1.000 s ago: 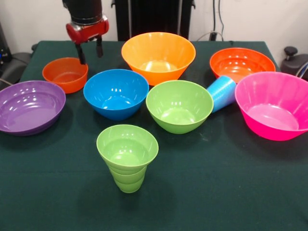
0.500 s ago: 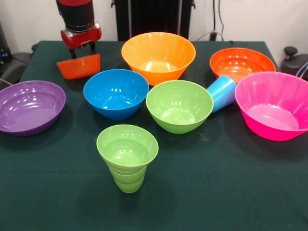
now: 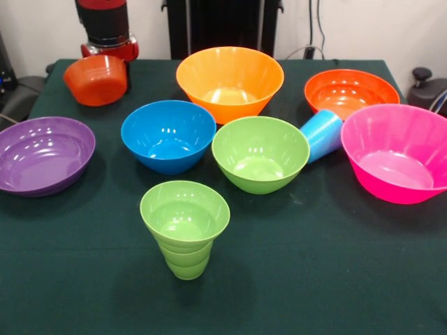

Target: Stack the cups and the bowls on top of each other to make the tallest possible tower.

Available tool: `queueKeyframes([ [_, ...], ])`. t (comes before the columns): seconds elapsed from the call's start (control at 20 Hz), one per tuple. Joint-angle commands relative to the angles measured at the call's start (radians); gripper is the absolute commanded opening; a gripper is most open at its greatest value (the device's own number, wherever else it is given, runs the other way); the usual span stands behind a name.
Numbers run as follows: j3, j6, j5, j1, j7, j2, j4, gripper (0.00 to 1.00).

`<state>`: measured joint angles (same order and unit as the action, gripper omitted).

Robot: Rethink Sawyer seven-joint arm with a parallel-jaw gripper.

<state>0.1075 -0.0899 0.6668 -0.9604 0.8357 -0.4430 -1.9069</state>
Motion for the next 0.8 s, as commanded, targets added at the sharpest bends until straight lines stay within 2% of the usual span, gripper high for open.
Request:
queueKeyframes([
  [0.05,0.03,0.045,0.064,0.005,0.124,0.067,0.099,0.0],
  [0.35,0.0,0.018,0.011,0.077,0.164,0.055,0.096,0.0],
  [0.65,-0.043,-0.059,-0.064,0.164,0.204,0.015,0.098,0.0],
  [0.8,-0.03,-0.121,-0.101,0.17,0.187,-0.058,0.056,0.0],
])
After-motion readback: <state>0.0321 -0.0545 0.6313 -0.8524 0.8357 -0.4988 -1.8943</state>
